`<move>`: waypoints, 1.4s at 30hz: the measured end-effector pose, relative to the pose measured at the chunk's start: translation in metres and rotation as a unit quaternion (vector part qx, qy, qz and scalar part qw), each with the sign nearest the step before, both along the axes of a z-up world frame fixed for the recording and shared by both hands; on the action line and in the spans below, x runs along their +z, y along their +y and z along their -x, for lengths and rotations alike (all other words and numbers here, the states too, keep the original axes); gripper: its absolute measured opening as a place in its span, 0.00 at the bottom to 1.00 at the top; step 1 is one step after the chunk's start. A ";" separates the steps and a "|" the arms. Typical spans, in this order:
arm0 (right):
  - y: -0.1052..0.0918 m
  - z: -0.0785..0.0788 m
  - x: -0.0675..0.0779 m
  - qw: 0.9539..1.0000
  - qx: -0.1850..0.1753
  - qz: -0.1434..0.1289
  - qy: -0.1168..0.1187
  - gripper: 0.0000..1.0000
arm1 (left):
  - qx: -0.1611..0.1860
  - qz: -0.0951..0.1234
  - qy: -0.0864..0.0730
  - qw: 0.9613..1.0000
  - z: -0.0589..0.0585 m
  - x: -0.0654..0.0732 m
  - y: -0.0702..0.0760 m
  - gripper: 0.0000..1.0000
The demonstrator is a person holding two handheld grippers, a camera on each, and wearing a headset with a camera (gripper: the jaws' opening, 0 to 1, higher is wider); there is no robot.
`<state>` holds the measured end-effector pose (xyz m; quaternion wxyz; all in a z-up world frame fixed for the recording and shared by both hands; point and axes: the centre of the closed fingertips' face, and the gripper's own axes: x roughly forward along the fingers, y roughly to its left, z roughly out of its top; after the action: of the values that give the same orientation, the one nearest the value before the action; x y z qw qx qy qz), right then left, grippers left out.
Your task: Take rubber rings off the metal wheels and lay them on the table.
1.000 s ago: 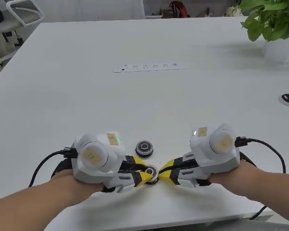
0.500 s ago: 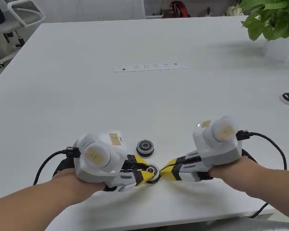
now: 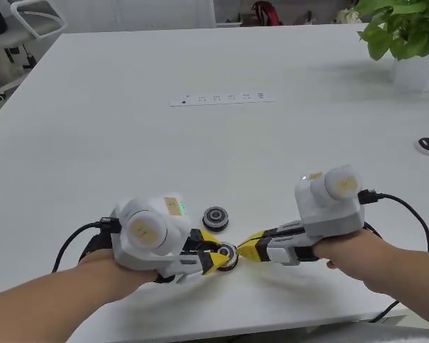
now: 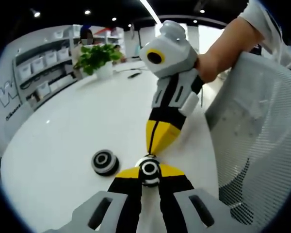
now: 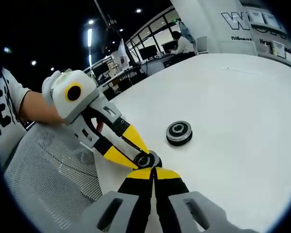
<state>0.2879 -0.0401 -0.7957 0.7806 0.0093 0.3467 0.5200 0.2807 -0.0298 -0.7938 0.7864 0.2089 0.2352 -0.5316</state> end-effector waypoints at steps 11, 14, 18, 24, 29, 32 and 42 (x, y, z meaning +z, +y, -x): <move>0.002 0.003 0.002 1.000 0.002 -0.004 0.005 0.00 | -0.001 -0.005 -0.002 1.000 0.001 0.000 -0.001 0.12; 0.003 0.004 0.003 1.000 0.004 -0.004 0.005 0.00 | -0.003 -0.005 -0.002 1.000 0.001 0.000 -0.001 0.12; 0.004 0.005 0.004 1.000 0.008 -0.006 0.006 0.00 | -0.005 -0.007 -0.003 1.000 0.002 0.000 -0.001 0.12; 0.008 0.009 0.007 1.000 0.019 -0.012 0.005 0.00 | -0.007 -0.007 -0.003 1.000 0.002 0.000 -0.002 0.12; 0.015 0.016 0.013 0.999 0.036 -0.032 0.012 0.00 | -0.009 -0.007 -0.004 1.000 0.003 0.000 -0.003 0.12; 0.016 0.018 0.013 0.999 0.043 -0.029 0.009 0.00 | -0.009 -0.007 -0.005 1.000 0.003 0.001 -0.002 0.12; 0.004 0.009 0.006 1.000 0.020 -0.018 0.007 0.00 | -0.007 -0.004 -0.003 1.000 0.004 0.001 -0.003 0.12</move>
<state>0.2794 -0.0358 -0.7896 0.7671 0.0196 0.3432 0.5416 0.2766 -0.0326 -0.7933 0.7822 0.2150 0.2336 -0.5361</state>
